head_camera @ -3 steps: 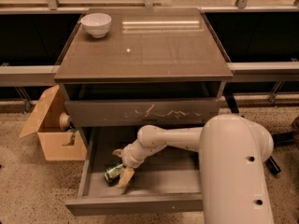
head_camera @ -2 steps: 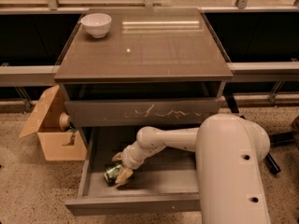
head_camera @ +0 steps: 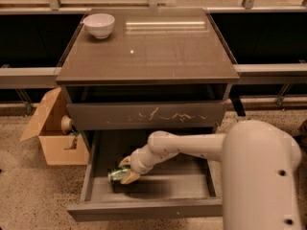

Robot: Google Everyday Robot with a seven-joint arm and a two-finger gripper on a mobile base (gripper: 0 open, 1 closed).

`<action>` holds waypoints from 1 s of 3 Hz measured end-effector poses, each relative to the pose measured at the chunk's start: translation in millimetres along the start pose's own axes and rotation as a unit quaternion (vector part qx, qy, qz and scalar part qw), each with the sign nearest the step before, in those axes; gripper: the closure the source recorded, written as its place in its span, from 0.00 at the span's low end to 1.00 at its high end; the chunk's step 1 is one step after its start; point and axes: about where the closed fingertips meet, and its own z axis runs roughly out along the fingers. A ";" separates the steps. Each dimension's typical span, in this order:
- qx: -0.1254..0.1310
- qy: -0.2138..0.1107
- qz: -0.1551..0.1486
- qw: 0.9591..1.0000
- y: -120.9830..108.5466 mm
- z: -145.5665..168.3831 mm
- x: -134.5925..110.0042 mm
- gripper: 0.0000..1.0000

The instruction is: Pick green can from middle drawer and place on counter

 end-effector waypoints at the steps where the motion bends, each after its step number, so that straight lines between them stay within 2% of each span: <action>1: 0.034 -0.047 -0.021 0.998 6.9 -58.6 -5.3 1.00; 2: 0.063 -0.094 -0.034 0.993 10.7 -120.4 9.2 1.00; 3: 0.049 -0.098 -0.043 0.993 23.9 -131.1 16.5 1.00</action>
Offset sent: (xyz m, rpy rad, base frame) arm 0.0017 -0.1734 0.1396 0.3579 -0.1441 0.0042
